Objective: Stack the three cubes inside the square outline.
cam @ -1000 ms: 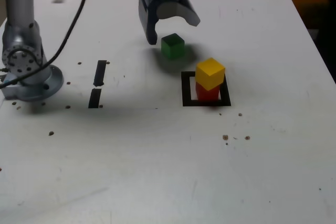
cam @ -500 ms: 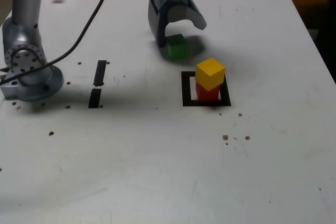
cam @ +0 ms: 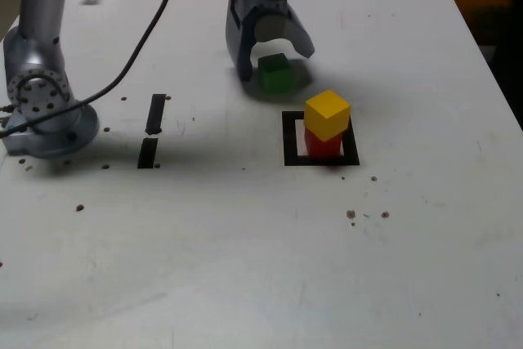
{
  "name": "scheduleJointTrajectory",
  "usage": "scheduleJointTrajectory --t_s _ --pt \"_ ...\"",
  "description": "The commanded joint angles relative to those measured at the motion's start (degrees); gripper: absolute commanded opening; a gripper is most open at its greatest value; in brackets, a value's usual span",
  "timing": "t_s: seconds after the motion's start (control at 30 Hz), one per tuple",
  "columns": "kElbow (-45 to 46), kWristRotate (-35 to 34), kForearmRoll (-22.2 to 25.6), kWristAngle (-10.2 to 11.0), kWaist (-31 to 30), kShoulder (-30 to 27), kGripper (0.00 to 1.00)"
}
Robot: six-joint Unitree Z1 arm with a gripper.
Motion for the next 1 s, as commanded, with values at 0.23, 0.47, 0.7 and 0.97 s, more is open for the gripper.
scheduleJointTrajectory --t_s 0.23,0.47,0.7,0.97 --pt "0.96 0.57 -0.06 -0.74 0.07 -0.16 0.87" --pt "1.69 0.65 -1.49 -0.75 0.05 -0.13 0.72" --pt "2.50 1.16 -3.39 -0.97 0.06 -0.11 0.59" --pt "2.50 2.91 -5.20 -1.80 0.05 -0.26 0.30"
